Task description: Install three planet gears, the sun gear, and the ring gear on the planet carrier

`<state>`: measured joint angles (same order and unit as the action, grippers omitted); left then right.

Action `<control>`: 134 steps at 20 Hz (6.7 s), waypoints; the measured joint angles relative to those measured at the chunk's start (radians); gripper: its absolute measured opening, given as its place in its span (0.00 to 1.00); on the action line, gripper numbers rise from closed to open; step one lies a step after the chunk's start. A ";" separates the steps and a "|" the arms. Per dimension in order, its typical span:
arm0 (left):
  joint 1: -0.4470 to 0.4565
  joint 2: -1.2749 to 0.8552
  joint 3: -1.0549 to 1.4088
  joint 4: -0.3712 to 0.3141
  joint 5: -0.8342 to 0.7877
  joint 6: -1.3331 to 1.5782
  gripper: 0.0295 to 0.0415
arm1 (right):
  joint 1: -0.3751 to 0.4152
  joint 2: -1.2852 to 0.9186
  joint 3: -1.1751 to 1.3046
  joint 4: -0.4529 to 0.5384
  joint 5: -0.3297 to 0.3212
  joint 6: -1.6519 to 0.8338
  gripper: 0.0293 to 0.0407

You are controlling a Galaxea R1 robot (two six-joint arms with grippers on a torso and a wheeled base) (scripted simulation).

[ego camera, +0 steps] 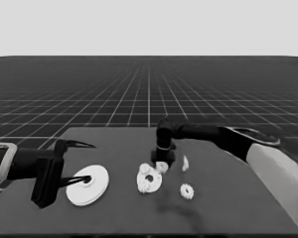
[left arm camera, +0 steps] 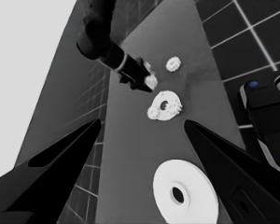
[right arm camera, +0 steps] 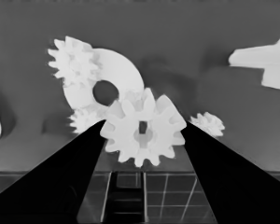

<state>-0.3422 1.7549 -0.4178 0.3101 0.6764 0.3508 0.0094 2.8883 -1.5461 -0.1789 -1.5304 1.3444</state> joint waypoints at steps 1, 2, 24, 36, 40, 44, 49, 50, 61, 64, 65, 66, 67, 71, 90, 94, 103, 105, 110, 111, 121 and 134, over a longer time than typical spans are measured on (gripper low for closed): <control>0.000 0.000 0.000 0.000 0.000 0.000 0.75 | 0.000 0.012 -0.014 0.000 0.000 -0.001 0.17; 0.000 0.000 0.000 0.000 0.000 0.000 0.75 | 0.000 0.019 -0.022 0.000 0.000 -0.002 0.17; 0.000 0.000 0.000 0.000 0.000 0.000 0.75 | -0.154 0.058 -0.137 -0.144 0.057 -0.063 0.81; 0.000 0.000 0.000 0.000 0.000 0.000 0.75 | -0.005 -0.253 0.342 -0.008 -0.014 0.086 0.81; 0.000 0.000 0.000 0.000 0.000 0.000 0.75 | -0.006 -0.391 0.455 -0.009 -0.011 0.067 0.81; 0.000 0.000 0.000 0.000 0.000 0.000 0.75 | -0.005 -0.406 0.466 -0.009 -0.010 0.062 0.81; 0.000 0.000 0.000 0.000 0.000 0.000 0.75 | -0.221 -0.374 0.355 -0.216 0.054 -0.002 0.81; 0.000 0.000 0.000 0.000 0.000 0.000 0.75 | -0.227 -0.372 0.349 -0.221 0.057 -0.005 0.81; 0.000 0.000 0.000 0.000 0.000 0.000 0.75 | -0.234 -0.370 0.341 -0.229 0.061 -0.009 0.15; 0.000 0.000 0.000 0.000 0.000 0.000 0.75 | -0.234 -0.370 0.341 -0.229 0.061 -0.009 0.14; 0.000 0.000 0.000 0.000 0.000 0.000 0.75 | -0.161 -0.393 0.413 -0.150 0.022 0.029 0.15; 0.000 0.000 0.000 0.000 0.000 0.000 0.75 | -0.097 -0.402 0.446 -0.095 0.005 0.047 0.15; 0.000 0.000 0.000 0.000 0.000 0.000 0.75 | -0.058 -0.406 0.458 -0.061 -0.002 0.055 0.15; 0.000 0.000 0.000 0.000 0.000 0.000 0.75 | -0.011 -0.408 0.468 -0.015 -0.009 0.061 0.15; 0.000 0.000 0.000 0.000 0.000 0.000 0.75 | -0.093 0.203 -0.268 -0.085 0.035 -0.054 0.15; 0.000 0.000 0.000 0.000 0.000 0.000 0.75 | -0.097 0.204 -0.271 -0.089 0.037 -0.056 0.15; 0.000 0.000 0.000 0.000 0.000 0.000 0.75 | -0.105 0.204 -0.272 -0.089 0.037 0.023 0.14; 0.000 0.000 0.000 0.000 0.000 0.000 0.75 | -0.105 0.204 -0.272 -0.089 0.037 0.044 0.14; 0.000 0.000 0.000 0.000 0.000 0.000 0.75 | -0.105 0.205 -0.271 -0.089 0.038 0.096 0.14; 0.000 0.000 0.000 0.000 0.000 0.000 0.75 | -0.106 0.205 -0.271 -0.089 0.038 0.107 0.14; 0.000 0.000 0.000 0.000 0.000 0.000 0.75 | -0.107 0.204 -0.272 -0.089 0.037 0.212 0.14; 0.000 0.000 0.000 0.000 0.000 0.000 0.75 | -0.107 0.204 -0.272 -0.089 0.037 0.348 0.14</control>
<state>-0.3422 1.7549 -0.4178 0.3101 0.6764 0.3508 -0.0975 3.0921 -1.8180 -0.2679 -1.4934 1.6921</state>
